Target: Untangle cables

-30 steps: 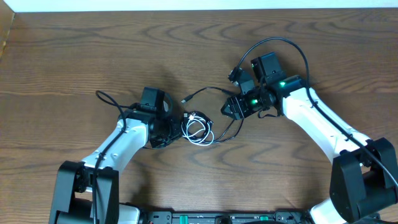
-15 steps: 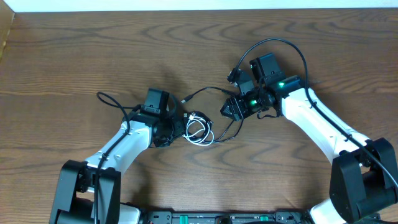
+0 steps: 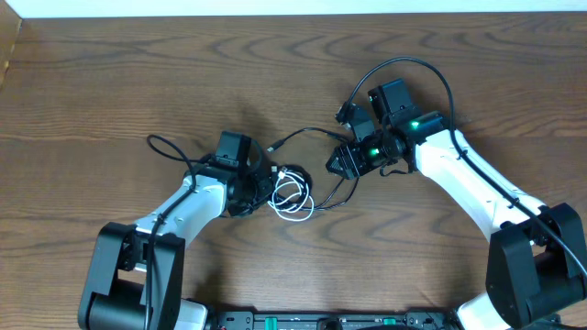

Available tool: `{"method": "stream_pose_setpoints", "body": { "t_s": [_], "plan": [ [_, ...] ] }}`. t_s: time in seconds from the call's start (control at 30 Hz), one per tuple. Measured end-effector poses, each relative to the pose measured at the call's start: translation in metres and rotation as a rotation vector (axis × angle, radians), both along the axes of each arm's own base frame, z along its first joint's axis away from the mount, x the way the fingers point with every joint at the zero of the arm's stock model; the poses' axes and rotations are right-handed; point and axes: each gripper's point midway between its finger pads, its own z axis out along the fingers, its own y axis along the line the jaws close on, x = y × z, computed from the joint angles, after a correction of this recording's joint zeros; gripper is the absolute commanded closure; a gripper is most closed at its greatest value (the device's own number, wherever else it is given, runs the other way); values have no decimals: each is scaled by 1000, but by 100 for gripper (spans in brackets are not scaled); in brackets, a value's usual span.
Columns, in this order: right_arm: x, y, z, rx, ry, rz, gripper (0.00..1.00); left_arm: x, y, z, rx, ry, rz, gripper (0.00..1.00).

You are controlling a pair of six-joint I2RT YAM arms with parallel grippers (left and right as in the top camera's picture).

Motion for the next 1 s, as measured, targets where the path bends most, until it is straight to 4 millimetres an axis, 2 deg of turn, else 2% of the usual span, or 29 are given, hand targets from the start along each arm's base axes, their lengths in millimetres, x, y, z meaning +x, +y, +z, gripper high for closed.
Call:
{"method": "stream_pose_setpoints", "body": {
  "t_s": [0.13, 0.23, 0.3, 0.47, 0.57, 0.77, 1.0],
  "plan": [
    [0, 1, 0, 0, -4, 6, 57, 9, -2, 3, -2, -50, -34, 92],
    [-2, 3, 0, 0, -8, 18, 72, 20, 0, 7, -1, -104, -60, 92],
    [-3, 5, 0, 0, -3, 18, 84, 36, 2, 16, -6, -173, -63, 93],
    [-2, 6, 1, 4, -4, 12, 97, 85, 6, 52, -30, -400, -43, 92],
    [0, 7, 2, 12, 1, -10, 95, 103, 7, 69, -30, -499, -51, 92],
    [6, 12, 5, 36, 4, -56, 75, 108, 7, 73, 4, -558, -127, 93],
    [15, 36, 14, 96, -35, -78, 73, 107, 13, 71, 53, -580, -203, 93]
  ]
}}
